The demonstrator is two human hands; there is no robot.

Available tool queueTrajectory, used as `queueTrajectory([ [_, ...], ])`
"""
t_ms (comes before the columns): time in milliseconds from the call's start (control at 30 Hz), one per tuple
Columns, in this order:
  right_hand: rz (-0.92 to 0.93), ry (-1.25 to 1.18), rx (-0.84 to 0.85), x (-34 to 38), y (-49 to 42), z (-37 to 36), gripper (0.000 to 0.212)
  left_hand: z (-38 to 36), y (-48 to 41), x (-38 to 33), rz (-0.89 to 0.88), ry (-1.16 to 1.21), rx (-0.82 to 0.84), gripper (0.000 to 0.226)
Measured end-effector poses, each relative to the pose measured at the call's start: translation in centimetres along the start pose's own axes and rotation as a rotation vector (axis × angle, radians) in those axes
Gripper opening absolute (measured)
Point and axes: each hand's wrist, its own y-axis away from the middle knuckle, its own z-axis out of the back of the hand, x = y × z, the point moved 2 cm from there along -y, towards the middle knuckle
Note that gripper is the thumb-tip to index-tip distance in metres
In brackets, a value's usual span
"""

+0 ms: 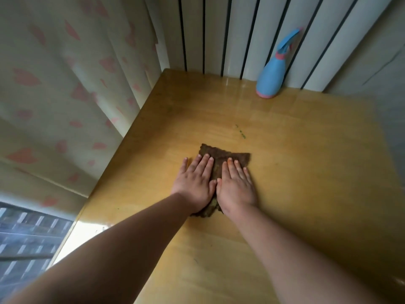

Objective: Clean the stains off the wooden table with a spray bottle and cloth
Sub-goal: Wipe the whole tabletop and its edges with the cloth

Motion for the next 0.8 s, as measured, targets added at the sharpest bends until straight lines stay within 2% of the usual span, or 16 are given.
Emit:
queueTrajectory([
  [367, 0.026, -0.054, 0.02, 1.1, 6.6, -1.1, 0.057, -1.5, 6.3, -0.5, -0.041, -0.007, 0.037, 0.076],
  [500, 0.026, -0.013, -0.082, 1.5, 8.2, -2.1, 0.057, -1.7, 8.1, -0.6, -0.053, -0.029, 0.045, 0.075],
  [700, 0.039, -0.05, -0.137, 1.8, 10.1, -2.3, 0.059, -2.1, 10.3, -0.8, -0.073, -0.024, 0.043, 0.07],
  [800, 0.059, -0.05, -0.123, 2.0, 11.1, -2.2, 0.049, -2.3, 11.4, -0.9, -0.084, -0.022, 0.043, 0.066],
])
